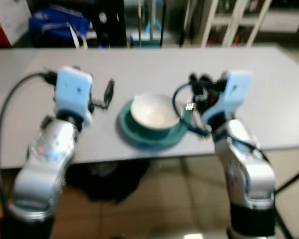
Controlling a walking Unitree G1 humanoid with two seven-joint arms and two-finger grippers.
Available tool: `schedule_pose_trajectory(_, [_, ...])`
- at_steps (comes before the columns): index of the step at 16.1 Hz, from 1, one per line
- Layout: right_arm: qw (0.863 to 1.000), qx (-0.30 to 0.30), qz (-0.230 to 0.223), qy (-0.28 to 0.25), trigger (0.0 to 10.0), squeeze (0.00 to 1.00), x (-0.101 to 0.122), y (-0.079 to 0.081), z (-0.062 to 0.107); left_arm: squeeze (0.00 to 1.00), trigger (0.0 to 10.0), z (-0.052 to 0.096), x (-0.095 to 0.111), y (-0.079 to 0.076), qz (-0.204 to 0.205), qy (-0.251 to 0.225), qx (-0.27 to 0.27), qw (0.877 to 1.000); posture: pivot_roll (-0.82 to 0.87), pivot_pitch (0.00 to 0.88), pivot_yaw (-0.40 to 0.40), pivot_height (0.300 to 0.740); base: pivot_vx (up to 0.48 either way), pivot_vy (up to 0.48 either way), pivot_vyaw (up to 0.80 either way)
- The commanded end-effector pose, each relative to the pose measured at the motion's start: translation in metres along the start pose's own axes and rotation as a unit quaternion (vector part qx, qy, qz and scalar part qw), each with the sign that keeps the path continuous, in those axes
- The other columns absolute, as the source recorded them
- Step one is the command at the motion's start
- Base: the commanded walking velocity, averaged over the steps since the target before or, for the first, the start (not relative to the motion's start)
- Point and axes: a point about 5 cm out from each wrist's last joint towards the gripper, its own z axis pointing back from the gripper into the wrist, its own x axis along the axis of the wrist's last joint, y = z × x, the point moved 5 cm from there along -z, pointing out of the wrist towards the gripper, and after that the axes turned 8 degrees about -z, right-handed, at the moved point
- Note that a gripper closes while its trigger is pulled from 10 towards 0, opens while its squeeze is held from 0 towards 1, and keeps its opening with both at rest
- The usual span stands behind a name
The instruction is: Setting the table
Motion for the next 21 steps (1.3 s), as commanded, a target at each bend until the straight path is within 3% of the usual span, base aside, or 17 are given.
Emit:
schedule_pose_trajectory(1, [1.000,0.009,-0.014,-0.001,10.0,1.00,0.001,0.003,0.000,0.15,10.0,0.003,-0.005,0.007,-0.006,0.014,0.013,1.000,0.09,0.025,-0.020,0.740,0.000,0.480,0.00])
schedule_pose_trajectory(2, [0.999,0.027,-0.001,0.022,10.0,1.00,-0.008,0.008,0.000,1.00,10.0,0.009,-0.017,0.007,0.015,0.035,0.022,0.999,0.09,0.025,-0.030,0.740,0.000,0.480,0.00])
schedule_pose_trajectory(4, [0.998,0.033,0.016,0.049,10.0,1.00,-0.021,0.009,0.000,1.00,10.0,0.010,-0.025,0.012,0.018,0.046,0.035,0.998,0.09,0.024,-0.032,0.740,0.000,0.480,0.00])
schedule_pose_trajectory(6, [0.997,0.017,0.023,0.069,10.0,1.00,-0.028,0.002,0.000,1.00,10.0,0.003,-0.019,0.016,-0.005,0.037,0.032,0.999,0.10,0.024,-0.032,0.740,0.000,0.480,0.40])
schedule_pose_trajectory(8, [0.997,-0.008,0.012,0.071,10.0,1.00,-0.030,-0.008,0.001,1.00,10.0,0.003,-0.014,0.015,-0.009,0.032,0.031,0.999,0.09,0.028,-0.020,0.740,0.000,0.480,0.80])
schedule_pose_trajectory(12, [0.998,-0.025,-0.003,0.063,10.0,1.00,-0.024,-0.013,0.001,1.00,10.0,-0.003,-0.017,0.012,-0.016,0.032,0.024,0.999,0.08,0.042,-0.006,0.740,0.000,0.480,0.00])
schedule_pose_trajectory(13, [0.998,-0.030,0.002,0.060,10.0,1.00,-0.023,-0.016,-0.001,0.92,10.0,-0.008,-0.015,0.016,-0.022,0.028,0.030,0.999,0.08,0.046,-0.010,0.740,0.000,0.480,0.00])
schedule_pose_trajectory(14, [0.998,-0.031,0.002,0.061,10.0,1.00,-0.023,-0.016,-0.001,0.92,10.0,-0.009,-0.015,0.018,-0.024,0.028,0.033,0.999,0.08,0.045,-0.009,0.740,0.000,0.480,0.00])
schedule_pose_trajectory(15, [0.998,-0.032,0.001,0.063,10.0,1.00,-0.024,-0.018,-0.002,0.36,10.0,-0.010,-0.014,0.020,-0.024,0.028,0.035,0.999,0.09,0.040,-0.008,0.740,0.000,0.480,0.00])
schedule_pose_trajectory(17, [0.997,-0.036,-0.002,0.061,10.0,1.00,-0.024,-0.019,-0.002,0.00,10.0,-0.008,-0.015,0.013,-0.021,0.032,0.017,0.999,0.09,0.036,-0.004,0.740,0.000,0.480,0.00])
schedule_pose_trajectory(21, [0.997,-0.053,0.009,0.063,10.0,1.00,-0.025,-0.022,0.001,0.00,10.0,-0.013,-0.020,0.007,-0.021,0.039,0.012,0.999,0.08,0.052,0.013,0.740,0.000,0.480,0.00])
